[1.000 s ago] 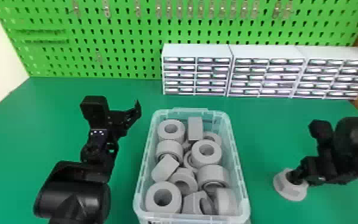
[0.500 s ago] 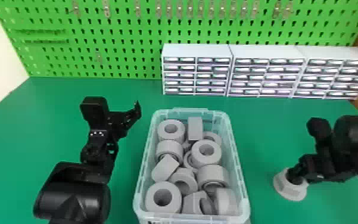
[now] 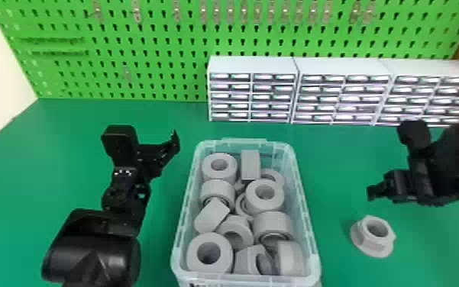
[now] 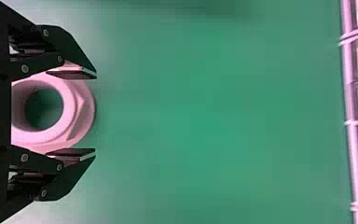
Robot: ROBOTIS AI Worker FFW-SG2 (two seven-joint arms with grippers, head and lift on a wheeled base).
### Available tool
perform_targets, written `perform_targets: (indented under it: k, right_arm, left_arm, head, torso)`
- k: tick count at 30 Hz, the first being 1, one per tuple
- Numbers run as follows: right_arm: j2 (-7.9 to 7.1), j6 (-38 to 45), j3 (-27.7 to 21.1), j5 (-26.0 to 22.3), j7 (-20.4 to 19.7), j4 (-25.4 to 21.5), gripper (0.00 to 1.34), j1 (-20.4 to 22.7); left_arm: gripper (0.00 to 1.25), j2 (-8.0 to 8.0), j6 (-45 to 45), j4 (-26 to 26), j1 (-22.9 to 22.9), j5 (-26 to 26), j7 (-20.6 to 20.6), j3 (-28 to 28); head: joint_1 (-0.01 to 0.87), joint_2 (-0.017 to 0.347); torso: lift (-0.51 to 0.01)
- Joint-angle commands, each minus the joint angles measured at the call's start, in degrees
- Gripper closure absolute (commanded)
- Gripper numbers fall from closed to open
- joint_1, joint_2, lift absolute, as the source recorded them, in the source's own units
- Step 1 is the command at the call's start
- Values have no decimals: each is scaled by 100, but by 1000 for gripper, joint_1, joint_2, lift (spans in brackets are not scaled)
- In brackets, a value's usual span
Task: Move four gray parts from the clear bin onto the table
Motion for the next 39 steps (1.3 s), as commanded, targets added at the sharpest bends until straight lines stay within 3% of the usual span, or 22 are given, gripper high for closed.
perform_targets:
  k: [1,4,21,39]
  right_arm:
    - [21,8,-10,-69,0,-381,565,13]
    - [48,8,-36,-140,0,-565,504,66]
    - [144,8,113,-702,0,-1356,473,-136]
    - [215,8,737,-1256,0,-1427,478,-426]
  left_arm:
    - [93,0,0,0,7,0,7,2]
    - [93,0,0,0,16,0,-1,20]
    - [93,9,0,0,25,0,-1,29]
    - [93,9,0,0,33,-9,-1,37]
  head:
    - [693,72]
    - [693,72]
    - [693,72]
    - [693,72]
  torso:
    - [-52]
    - [-52]
    - [-52]
    - [-52]
